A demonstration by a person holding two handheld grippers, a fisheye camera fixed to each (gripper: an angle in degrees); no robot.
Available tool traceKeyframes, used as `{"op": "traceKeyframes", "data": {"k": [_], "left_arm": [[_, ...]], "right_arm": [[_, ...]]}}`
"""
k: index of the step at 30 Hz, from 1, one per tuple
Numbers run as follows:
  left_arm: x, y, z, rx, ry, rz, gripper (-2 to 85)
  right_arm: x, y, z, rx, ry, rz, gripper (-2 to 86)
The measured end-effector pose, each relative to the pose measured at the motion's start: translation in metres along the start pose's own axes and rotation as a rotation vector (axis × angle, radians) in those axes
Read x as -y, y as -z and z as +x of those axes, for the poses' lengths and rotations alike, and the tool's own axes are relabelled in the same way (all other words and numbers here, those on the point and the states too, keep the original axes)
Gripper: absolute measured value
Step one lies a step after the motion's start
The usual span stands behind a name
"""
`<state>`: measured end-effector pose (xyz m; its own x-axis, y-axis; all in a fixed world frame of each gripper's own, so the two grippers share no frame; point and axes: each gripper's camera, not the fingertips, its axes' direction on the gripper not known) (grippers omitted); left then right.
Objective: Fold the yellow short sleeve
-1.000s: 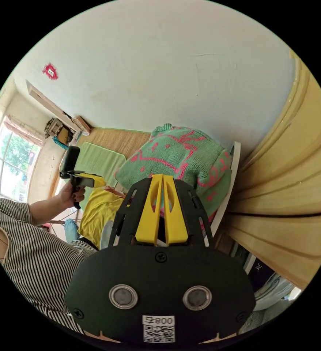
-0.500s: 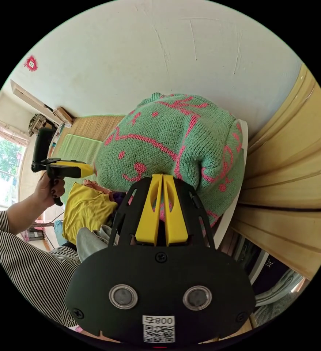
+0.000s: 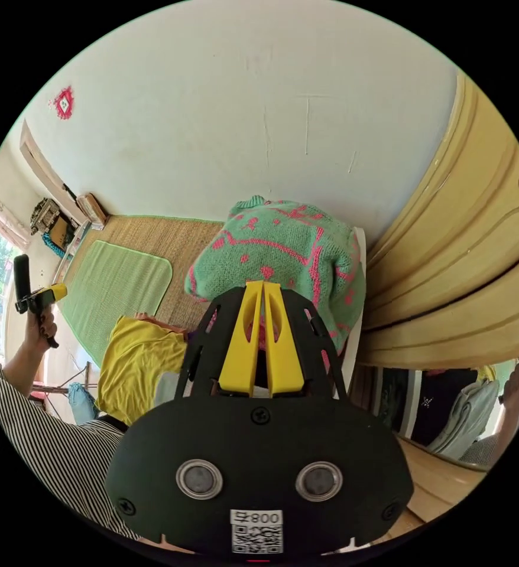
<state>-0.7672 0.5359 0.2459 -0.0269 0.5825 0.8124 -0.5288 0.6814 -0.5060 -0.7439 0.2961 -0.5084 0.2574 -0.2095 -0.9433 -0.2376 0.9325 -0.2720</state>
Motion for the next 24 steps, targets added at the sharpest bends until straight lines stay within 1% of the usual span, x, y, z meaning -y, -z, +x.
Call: {"op": "traceKeyframes", "data": {"k": [4,6,7,8,9,10,12,14,15,17,19,22,24], "left_arm": [[-0.053,0.079,0.025,0.137,-0.123,0.153,0.2],[-0.091,0.137,0.050,0.283,-0.226,0.259,0.4],[-0.102,0.152,0.057,0.320,-0.254,0.283,0.4],[-0.123,0.180,0.071,0.395,-0.314,0.327,0.5],[-0.144,0.205,0.084,0.471,-0.364,0.352,0.5],[-0.154,0.217,0.090,0.510,-0.380,0.362,0.6],[-0.195,0.258,0.110,0.646,-0.425,0.364,0.9],[-0.229,0.286,0.123,0.706,-0.465,0.384,1.1],[-0.255,0.305,0.131,0.726,-0.494,0.426,1.0],[-0.294,0.331,0.140,0.725,-0.533,0.489,0.9],[-0.332,0.354,0.147,0.720,-0.594,0.516,1.0],[-0.390,0.386,0.159,0.761,-0.583,0.520,1.2],[-0.438,0.411,0.167,0.751,-0.548,0.554,2.3]], "right_arm": [[-0.052,0.029,-0.065,0.004,-0.003,0.127,0.0],[-0.077,0.040,-0.098,-0.011,-0.004,0.175,0.0],[-0.094,0.045,-0.120,-0.029,-0.008,0.197,0.0],[-0.110,0.050,-0.143,-0.042,-0.006,0.225,0.0],[-0.118,0.051,-0.154,-0.049,-0.003,0.240,0.0],[-0.132,0.054,-0.176,-0.061,0.003,0.263,0.0],[-0.150,0.054,-0.207,-0.067,0.012,0.292,0.0],[-0.168,0.049,-0.242,-0.031,0.019,0.320,0.0],[-0.172,0.048,-0.250,-0.018,0.023,0.323,0.0],[-0.185,0.042,-0.281,0.030,0.051,0.341,0.0],[-0.193,0.039,-0.305,0.042,0.096,0.356,0.0],[-0.208,0.036,-0.345,0.056,0.180,0.393,0.0],[-0.219,0.033,-0.366,0.077,0.222,0.422,0.0]]}}
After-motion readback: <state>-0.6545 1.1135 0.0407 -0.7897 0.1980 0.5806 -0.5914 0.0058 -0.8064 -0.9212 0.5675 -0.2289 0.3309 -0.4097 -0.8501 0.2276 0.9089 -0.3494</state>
